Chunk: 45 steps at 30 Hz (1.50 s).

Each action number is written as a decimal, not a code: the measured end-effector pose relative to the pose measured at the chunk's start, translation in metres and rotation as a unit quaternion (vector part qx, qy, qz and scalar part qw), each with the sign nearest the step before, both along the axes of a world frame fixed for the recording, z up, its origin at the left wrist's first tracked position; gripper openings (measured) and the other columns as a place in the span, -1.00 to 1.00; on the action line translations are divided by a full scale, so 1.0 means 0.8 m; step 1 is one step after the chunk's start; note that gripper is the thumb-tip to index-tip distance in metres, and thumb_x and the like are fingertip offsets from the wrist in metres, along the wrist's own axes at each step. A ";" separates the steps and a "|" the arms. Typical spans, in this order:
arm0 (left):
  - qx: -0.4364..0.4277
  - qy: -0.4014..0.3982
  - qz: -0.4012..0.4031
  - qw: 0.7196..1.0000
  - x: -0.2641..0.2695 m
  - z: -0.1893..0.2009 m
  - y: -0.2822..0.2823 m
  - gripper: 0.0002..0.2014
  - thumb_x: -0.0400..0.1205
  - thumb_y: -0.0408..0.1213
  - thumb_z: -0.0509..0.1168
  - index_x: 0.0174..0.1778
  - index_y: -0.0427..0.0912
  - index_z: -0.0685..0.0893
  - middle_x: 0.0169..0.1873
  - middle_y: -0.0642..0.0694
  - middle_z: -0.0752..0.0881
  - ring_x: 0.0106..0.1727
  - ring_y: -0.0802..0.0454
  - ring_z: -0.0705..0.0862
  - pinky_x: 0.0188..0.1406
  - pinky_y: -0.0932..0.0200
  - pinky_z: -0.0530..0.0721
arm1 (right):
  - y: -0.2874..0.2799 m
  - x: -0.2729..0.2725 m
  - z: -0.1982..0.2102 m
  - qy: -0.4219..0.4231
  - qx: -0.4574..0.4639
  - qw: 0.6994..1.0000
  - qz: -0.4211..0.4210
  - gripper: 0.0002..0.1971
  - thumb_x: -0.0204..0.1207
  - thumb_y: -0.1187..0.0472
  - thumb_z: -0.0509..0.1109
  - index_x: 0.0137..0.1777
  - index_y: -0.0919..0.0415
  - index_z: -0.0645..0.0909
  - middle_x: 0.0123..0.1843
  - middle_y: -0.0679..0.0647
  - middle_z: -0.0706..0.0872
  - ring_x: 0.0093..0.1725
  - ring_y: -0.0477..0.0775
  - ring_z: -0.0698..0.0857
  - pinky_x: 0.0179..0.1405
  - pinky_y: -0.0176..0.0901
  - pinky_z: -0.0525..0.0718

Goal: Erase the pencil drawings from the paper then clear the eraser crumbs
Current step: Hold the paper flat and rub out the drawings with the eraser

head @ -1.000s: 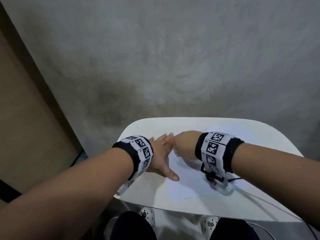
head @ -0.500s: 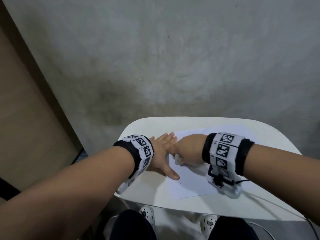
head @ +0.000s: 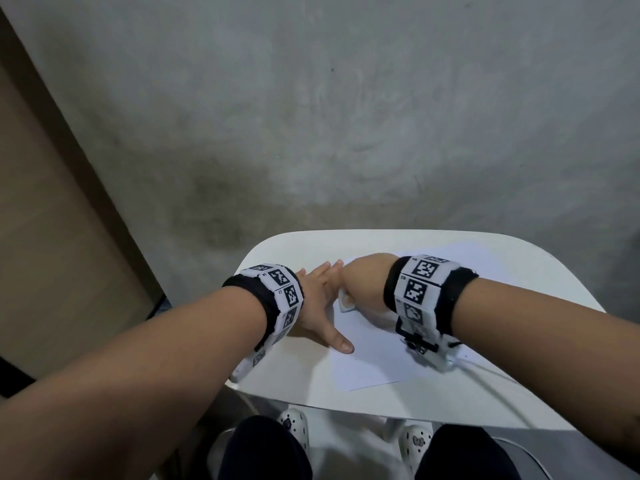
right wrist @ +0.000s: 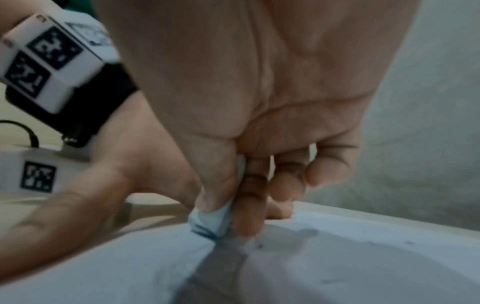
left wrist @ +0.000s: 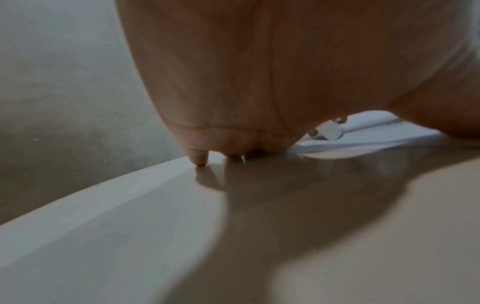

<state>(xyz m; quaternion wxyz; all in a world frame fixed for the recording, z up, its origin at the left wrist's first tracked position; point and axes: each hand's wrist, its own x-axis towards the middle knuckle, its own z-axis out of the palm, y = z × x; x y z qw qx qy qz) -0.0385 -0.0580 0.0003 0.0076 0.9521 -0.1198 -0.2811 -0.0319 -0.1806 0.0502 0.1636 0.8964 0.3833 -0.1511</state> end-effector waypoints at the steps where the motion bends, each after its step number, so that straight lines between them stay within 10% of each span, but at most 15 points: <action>1: -0.002 -0.001 0.000 1.000 0.001 -0.001 0.001 0.27 0.42 0.33 0.45 0.69 0.08 -0.41 0.67 0.00 -0.45 0.70 -0.02 -0.36 0.64 -0.15 -0.26 | -0.004 -0.001 0.002 0.005 0.026 1.000 0.008 -0.93 0.66 0.21 0.23 0.05 0.03 0.51 0.12 0.21 0.64 0.12 0.21 0.65 -0.10 -0.12 0.44; 3: 0.008 -0.008 -0.018 1.000 0.003 -0.006 0.003 0.30 0.40 0.38 0.43 0.69 0.01 -0.43 0.67 -0.01 -0.46 0.69 0.02 -0.40 0.68 -0.18 -0.27 | -0.021 -0.003 -0.002 0.060 0.015 0.998 0.008 -0.75 0.66 0.20 0.24 0.31 0.12 0.57 0.28 0.15 0.67 0.27 0.22 0.65 -0.09 -0.15 0.40; 7: 0.024 -0.005 -0.030 0.999 0.007 -0.014 0.007 0.32 0.39 0.46 0.36 0.67 -0.07 -0.47 0.65 0.01 -0.50 0.69 0.02 -0.42 0.68 -0.20 -0.24 | -0.033 -0.011 -0.004 0.126 -0.046 0.991 0.004 -0.86 0.65 0.20 0.22 0.16 0.10 0.49 0.16 -0.09 0.73 0.17 0.06 0.66 0.11 -0.10 0.53; 14: 0.018 0.009 -0.025 0.999 0.007 -0.007 0.006 0.27 0.40 0.42 0.38 0.72 -0.03 -0.35 0.66 0.01 -0.48 0.68 0.05 -0.43 0.67 -0.16 -0.28 | -0.006 0.016 -0.012 0.049 0.033 0.998 0.002 -0.60 0.66 0.22 0.24 0.48 0.12 0.41 0.19 0.11 0.68 0.02 0.13 0.62 -0.05 -0.12 0.49; 22: 0.016 -0.010 -0.033 0.999 0.008 -0.017 0.010 0.32 0.37 0.47 0.37 0.67 -0.03 -0.47 0.65 0.02 -0.49 0.69 0.02 -0.42 0.67 -0.20 -0.26 | -0.031 0.011 -0.010 0.121 -0.070 0.990 -0.003 -0.73 0.63 0.20 0.23 0.28 0.22 0.53 0.14 0.08 0.72 0.07 0.15 0.66 0.04 -0.07 0.53; 27: -0.001 0.003 -0.022 1.000 0.007 -0.009 0.009 0.24 0.39 0.42 0.40 0.72 0.10 -0.32 0.68 0.05 -0.44 0.69 -0.01 -0.39 0.63 -0.17 -0.29 | -0.006 0.031 -0.013 0.085 0.100 0.991 -0.013 -0.68 0.58 0.25 0.26 0.28 -0.07 0.57 -0.11 -0.08 0.69 -0.04 0.10 0.62 0.00 -0.10 0.55; 36: 0.014 -0.009 -0.020 1.000 0.006 -0.013 0.007 0.32 0.39 0.44 0.39 0.67 -0.02 -0.47 0.66 0.02 -0.48 0.69 0.03 -0.42 0.68 -0.18 -0.27 | -0.036 0.010 0.000 0.071 -0.072 0.994 0.034 -0.92 0.54 0.19 0.31 -0.01 0.06 0.58 -0.13 -0.03 0.69 -0.10 0.07 0.57 -0.08 -0.18 0.49; 45: -0.008 0.001 0.033 0.999 -0.007 0.000 0.000 0.05 0.41 0.37 0.43 0.72 0.18 0.01 0.73 -0.03 -0.02 0.73 -0.06 -0.13 0.66 -0.09 -0.15 | 0.003 0.030 -0.017 0.020 0.085 0.996 0.025 -0.81 0.38 0.34 0.36 -0.27 0.02 0.69 -0.25 0.00 0.75 -0.19 0.16 0.69 -0.14 -0.12 0.65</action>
